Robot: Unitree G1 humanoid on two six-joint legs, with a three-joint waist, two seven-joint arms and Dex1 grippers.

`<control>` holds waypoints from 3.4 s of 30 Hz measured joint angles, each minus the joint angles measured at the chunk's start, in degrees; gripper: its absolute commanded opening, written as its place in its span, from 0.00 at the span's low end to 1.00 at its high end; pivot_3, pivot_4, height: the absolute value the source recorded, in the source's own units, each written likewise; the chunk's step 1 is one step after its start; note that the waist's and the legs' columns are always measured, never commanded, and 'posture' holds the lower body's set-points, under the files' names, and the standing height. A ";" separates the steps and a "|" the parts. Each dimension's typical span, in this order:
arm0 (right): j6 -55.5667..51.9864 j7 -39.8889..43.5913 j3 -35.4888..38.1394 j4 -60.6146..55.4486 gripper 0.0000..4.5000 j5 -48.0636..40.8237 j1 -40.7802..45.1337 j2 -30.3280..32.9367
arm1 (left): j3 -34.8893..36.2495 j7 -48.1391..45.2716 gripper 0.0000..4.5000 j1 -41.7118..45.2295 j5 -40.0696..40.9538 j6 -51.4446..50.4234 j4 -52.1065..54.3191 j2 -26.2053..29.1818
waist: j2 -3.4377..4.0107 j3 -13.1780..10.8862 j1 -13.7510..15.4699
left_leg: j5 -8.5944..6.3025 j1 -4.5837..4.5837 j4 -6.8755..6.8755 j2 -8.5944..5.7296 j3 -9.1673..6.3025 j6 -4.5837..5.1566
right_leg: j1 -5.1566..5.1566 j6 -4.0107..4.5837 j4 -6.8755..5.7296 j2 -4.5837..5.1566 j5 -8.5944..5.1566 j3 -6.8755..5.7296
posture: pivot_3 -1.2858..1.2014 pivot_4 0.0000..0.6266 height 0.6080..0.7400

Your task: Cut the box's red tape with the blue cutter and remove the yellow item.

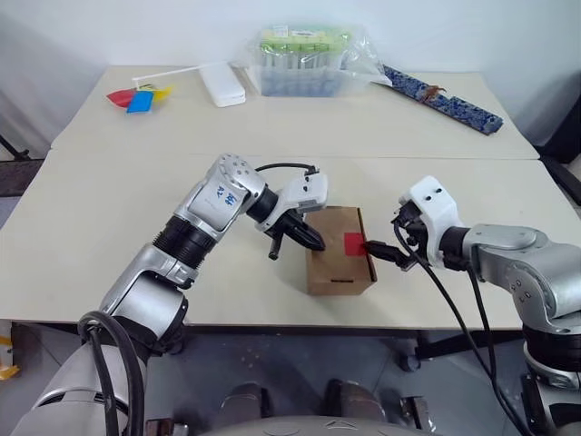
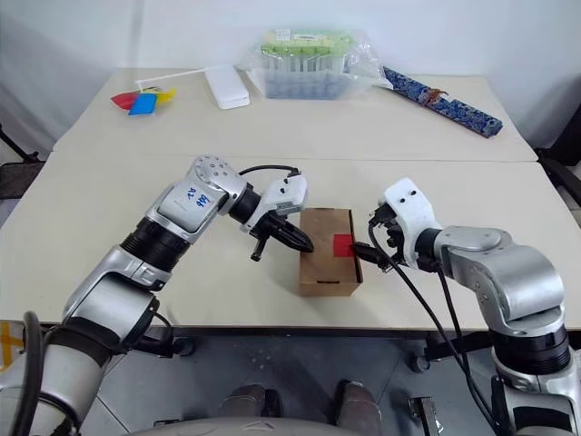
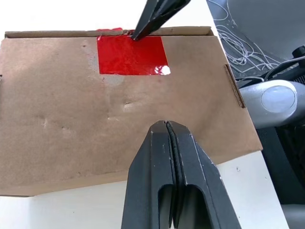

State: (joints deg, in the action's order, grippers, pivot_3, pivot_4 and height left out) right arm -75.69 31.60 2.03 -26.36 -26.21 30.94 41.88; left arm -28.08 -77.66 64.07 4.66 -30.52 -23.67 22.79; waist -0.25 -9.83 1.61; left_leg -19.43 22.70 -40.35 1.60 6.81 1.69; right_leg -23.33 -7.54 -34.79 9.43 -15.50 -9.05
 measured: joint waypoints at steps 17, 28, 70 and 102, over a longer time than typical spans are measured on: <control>6.61 2.03 -3.89 4.04 1.00 -0.36 -0.87 3.32 | 0.24 0.48 0.00 -2.14 -0.39 0.10 0.40 -0.01 | -0.24 0.35 0.03 | -0.07 -0.50 -0.02 0.06 -0.78 0.12 | 0.79 0.01 0.25 0.03 -0.01 -0.01 | 0.52 0.24 1.00; -12.40 0.09 4.70 12.39 1.00 -6.57 5.21 -3.76 | 0.99 0.80 0.00 -3.50 -0.41 0.67 1.28 0.26 | -0.21 0.58 -0.12 | -0.08 -0.51 0.10 0.15 -0.93 0.11 | 0.78 0.03 0.22 0.04 -0.01 -0.04 | 0.52 0.24 1.00; -16.52 -4.80 0.65 16.87 1.00 -16.00 12.80 -0.73 | 2.47 3.66 0.00 1.10 -2.26 5.09 -9.55 -5.41 | 0.21 0.96 -0.26 | -0.06 -0.18 0.28 -0.07 -0.87 0.20 | 0.65 0.01 0.80 0.03 0.00 -0.06 | 0.52 0.24 1.00; -16.53 -10.23 4.14 18.74 1.00 -18.36 9.93 0.14 | 3.21 3.15 0.00 0.89 -4.14 7.65 -10.68 -6.30 | 0.23 0.95 -0.42 | -0.07 -0.19 0.32 0.09 -0.78 0.21 | 0.58 0.01 0.82 0.03 0.00 0.00 | 0.52 0.24 1.00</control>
State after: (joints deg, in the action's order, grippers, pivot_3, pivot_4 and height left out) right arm -92.22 21.37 6.17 -7.62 -44.57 40.87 42.02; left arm -24.87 -74.50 64.95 0.53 -22.87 -34.36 16.50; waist -0.02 -8.88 1.19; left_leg -19.50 22.51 -40.03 1.69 6.02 1.90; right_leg -22.76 -7.54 -33.98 9.46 -15.50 -9.05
